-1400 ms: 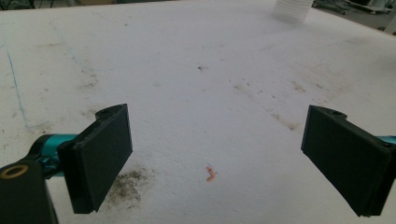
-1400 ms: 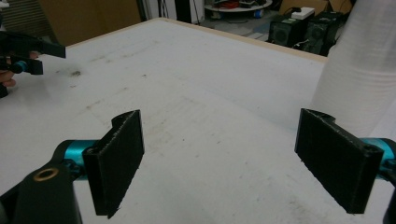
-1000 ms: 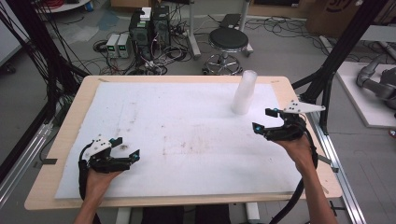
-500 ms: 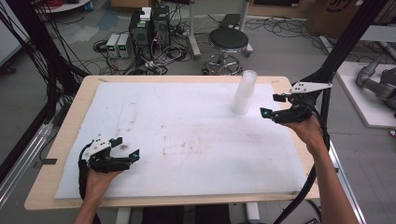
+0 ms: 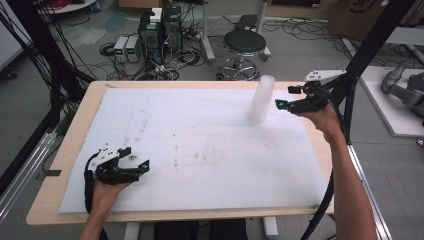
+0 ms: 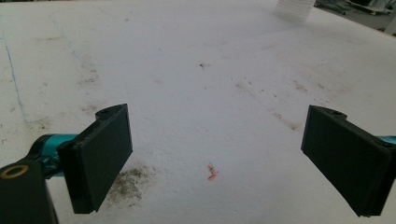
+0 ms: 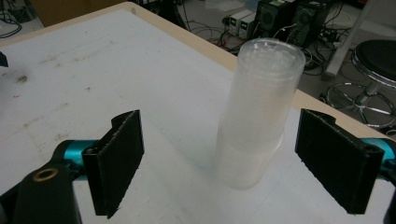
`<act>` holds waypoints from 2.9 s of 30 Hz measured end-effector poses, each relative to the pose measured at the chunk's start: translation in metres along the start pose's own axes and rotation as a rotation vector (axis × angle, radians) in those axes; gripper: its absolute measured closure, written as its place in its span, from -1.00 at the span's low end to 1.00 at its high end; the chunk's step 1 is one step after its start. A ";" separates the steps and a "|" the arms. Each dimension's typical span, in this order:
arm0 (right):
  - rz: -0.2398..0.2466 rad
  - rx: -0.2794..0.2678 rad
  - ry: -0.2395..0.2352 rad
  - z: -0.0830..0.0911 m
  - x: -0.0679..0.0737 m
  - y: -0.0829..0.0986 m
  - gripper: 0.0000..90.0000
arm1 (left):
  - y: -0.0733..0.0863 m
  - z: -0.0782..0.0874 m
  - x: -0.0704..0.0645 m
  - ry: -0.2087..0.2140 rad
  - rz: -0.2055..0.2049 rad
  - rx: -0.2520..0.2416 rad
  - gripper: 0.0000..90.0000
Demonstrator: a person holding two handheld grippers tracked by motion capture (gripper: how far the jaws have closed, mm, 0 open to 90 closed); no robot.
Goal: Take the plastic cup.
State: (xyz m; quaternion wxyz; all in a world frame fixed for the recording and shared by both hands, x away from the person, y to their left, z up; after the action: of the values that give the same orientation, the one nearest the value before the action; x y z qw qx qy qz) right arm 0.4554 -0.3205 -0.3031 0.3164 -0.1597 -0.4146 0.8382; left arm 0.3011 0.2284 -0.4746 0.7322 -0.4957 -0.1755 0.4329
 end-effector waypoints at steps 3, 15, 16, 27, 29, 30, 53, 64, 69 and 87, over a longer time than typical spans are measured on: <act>-0.004 -0.005 -0.001 -0.004 -0.008 -0.003 -0.66 | 0.000 0.000 0.001 -0.001 0.001 0.005 -0.81; -0.030 -0.022 -0.012 -0.024 -0.026 -0.006 -0.66 | 0.000 0.000 -0.001 -0.004 -0.004 0.004 -0.81; -0.027 -0.025 -0.011 -0.025 -0.028 -0.006 -0.66 | 0.000 0.000 -0.001 -0.004 -0.004 0.004 -0.81; -0.044 -0.049 -0.018 -0.035 -0.041 -0.008 -0.66 | 0.000 -0.001 -0.001 -0.011 -0.005 0.018 -0.81; -0.044 -0.055 -0.016 -0.039 -0.042 -0.008 -0.66 | 0.000 -0.002 -0.001 -0.013 -0.006 0.023 -0.81; -0.043 -0.057 -0.015 -0.041 -0.043 -0.008 -0.66 | 0.000 -0.002 -0.001 -0.014 -0.009 0.024 -0.81; -0.064 -0.030 0.029 -0.079 -0.040 -0.007 -0.66 | -0.001 -0.003 -0.002 -0.019 -0.017 0.033 -0.81; -0.082 -0.037 0.070 -0.088 -0.036 -0.007 -0.56 | -0.001 -0.003 -0.002 -0.018 -0.018 0.035 -0.81; -0.092 -0.027 0.071 -0.091 -0.037 -0.006 -0.56 | -0.001 -0.003 -0.002 -0.018 -0.017 0.034 -0.81; -0.084 -0.024 0.082 -0.095 -0.035 -0.006 -0.34 | -0.001 -0.003 -0.002 -0.018 -0.017 0.033 -0.81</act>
State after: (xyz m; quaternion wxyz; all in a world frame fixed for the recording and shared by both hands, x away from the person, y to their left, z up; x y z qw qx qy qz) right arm 0.5342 -0.2841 -0.3556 0.3660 -0.1803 -0.4175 0.8119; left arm 0.3023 0.2251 -0.4749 0.7423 -0.4781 -0.1790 0.4340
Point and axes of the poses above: each handheld gripper's, and its own axes: z roughly backward along the jaws, y roughly out of its underside, x roughly to its left, the point moved 2 cm from there along -z, roughly forward along the jaws, and after that the axes turned 6 degrees about x, right-handed, at the moved point
